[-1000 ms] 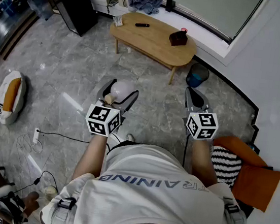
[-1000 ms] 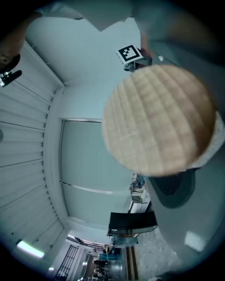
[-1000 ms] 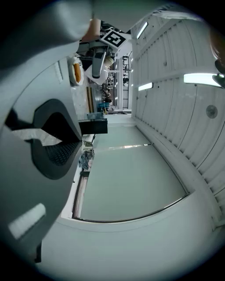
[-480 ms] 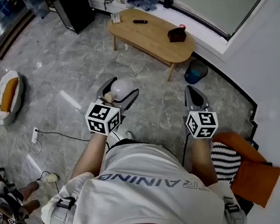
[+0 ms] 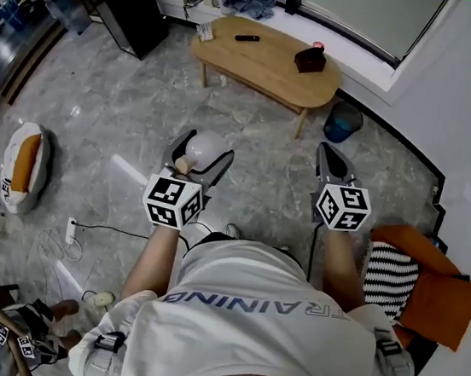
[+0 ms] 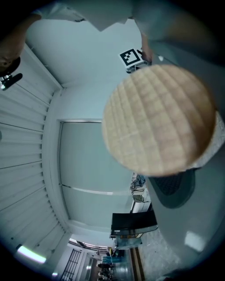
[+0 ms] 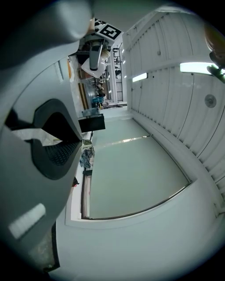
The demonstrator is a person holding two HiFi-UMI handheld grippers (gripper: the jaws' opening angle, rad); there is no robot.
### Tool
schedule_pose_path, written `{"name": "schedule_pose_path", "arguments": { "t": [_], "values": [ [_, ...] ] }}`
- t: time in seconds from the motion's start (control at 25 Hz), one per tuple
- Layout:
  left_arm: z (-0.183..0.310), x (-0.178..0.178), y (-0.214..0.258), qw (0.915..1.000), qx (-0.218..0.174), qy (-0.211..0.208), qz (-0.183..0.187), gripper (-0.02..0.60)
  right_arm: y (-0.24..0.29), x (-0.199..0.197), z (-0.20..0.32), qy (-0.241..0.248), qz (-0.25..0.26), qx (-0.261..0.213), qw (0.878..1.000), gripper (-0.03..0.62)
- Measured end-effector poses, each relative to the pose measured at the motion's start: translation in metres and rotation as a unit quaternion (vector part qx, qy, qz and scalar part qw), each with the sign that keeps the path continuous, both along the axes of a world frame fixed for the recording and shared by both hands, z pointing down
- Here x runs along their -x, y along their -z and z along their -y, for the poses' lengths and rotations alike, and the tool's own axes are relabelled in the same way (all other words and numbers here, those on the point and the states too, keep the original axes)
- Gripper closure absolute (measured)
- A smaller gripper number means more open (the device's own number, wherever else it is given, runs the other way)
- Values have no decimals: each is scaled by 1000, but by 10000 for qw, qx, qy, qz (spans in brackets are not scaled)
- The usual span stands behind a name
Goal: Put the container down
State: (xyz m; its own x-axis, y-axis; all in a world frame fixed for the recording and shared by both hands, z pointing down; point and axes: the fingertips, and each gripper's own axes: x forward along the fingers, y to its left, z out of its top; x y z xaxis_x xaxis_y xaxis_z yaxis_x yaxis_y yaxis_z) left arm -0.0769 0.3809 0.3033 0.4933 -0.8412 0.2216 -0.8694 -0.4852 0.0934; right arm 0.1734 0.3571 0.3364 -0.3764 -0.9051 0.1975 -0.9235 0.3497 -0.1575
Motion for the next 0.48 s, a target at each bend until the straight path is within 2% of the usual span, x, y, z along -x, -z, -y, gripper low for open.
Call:
{"name": "schedule_pose_path", "arguments": {
  "t": [0.32, 0.48],
  "values": [
    [14, 49, -15, 9998, 126, -66, -119, 176, -7, 53, 12, 4, -105, -3, 9999, 579],
    [25, 72, -21, 9993, 216, 21, -300, 176, -4, 74, 22, 89, -264, 31, 9996, 578]
  ]
}}
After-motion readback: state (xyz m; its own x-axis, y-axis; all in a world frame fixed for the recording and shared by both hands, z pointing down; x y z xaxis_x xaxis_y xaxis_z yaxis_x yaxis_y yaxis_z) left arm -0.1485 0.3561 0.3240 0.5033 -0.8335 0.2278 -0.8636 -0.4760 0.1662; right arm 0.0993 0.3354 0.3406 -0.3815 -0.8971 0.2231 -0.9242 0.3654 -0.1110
